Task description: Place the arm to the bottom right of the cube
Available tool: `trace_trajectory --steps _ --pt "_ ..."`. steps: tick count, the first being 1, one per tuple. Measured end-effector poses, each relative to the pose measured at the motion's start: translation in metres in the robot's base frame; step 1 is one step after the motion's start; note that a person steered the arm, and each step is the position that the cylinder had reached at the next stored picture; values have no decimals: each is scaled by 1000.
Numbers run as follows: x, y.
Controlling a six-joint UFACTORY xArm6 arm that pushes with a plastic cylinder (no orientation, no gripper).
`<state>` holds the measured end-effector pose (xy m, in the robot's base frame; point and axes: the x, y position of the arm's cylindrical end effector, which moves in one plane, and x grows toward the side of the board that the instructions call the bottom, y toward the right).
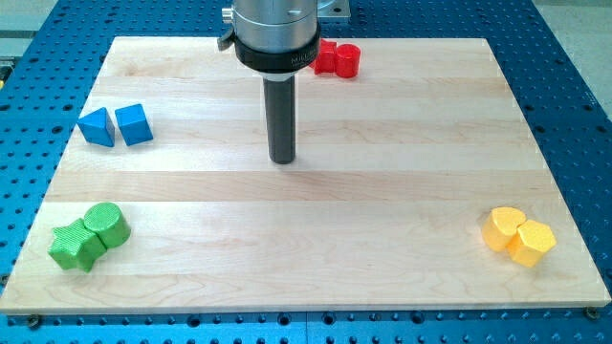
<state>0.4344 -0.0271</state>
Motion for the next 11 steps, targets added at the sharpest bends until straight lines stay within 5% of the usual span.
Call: trace_trajectory --steps 4,7,11 --pt "4 3" --pt "-35 5" --pt "2 -21"
